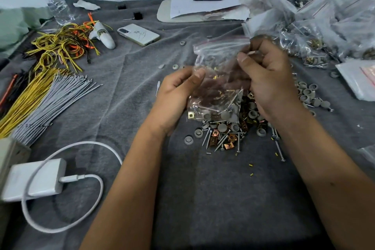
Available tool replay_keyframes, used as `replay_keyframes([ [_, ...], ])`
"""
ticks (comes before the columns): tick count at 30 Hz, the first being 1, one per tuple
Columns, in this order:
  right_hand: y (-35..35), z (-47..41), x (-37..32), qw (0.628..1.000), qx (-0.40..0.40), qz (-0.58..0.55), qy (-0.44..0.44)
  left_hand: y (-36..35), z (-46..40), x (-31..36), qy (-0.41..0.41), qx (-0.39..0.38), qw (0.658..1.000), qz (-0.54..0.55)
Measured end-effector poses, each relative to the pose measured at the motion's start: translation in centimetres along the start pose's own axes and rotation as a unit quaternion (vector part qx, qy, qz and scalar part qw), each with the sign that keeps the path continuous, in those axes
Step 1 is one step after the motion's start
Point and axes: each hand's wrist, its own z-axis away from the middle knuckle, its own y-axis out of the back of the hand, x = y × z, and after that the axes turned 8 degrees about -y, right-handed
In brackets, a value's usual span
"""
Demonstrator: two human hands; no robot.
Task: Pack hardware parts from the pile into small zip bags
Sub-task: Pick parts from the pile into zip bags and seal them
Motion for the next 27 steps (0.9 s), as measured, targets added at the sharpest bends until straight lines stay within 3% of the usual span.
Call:
replay_keyframes([
  [4, 0.2, -0.2, 0.4, 0.998, 0.052, 0.036, -0.018, -0.2, -0.2, -0.2, 0.03, -0.01, 0.999, -0.001],
  [10, 0.0, -0.1, 0.4, 0.997, 0.059, 0.04, 0.026, -0.2, -0.2, -0.4, 0.012, 0.005, 1.0, 0.025],
  [19, -0.2, 0.0, 0.2, 0.985, 0.055, 0.074, 0.143, 0.2, -0.4, -0.1, -0.118, 0.127, 0.985, 0.026],
  [27, -0.1, -0.2, 0.5, 0.981, 0.071, 0.087, 0.158, -0.1, -0.2, 1.0, -0.118, 0.175, 0.973, 0.099],
])
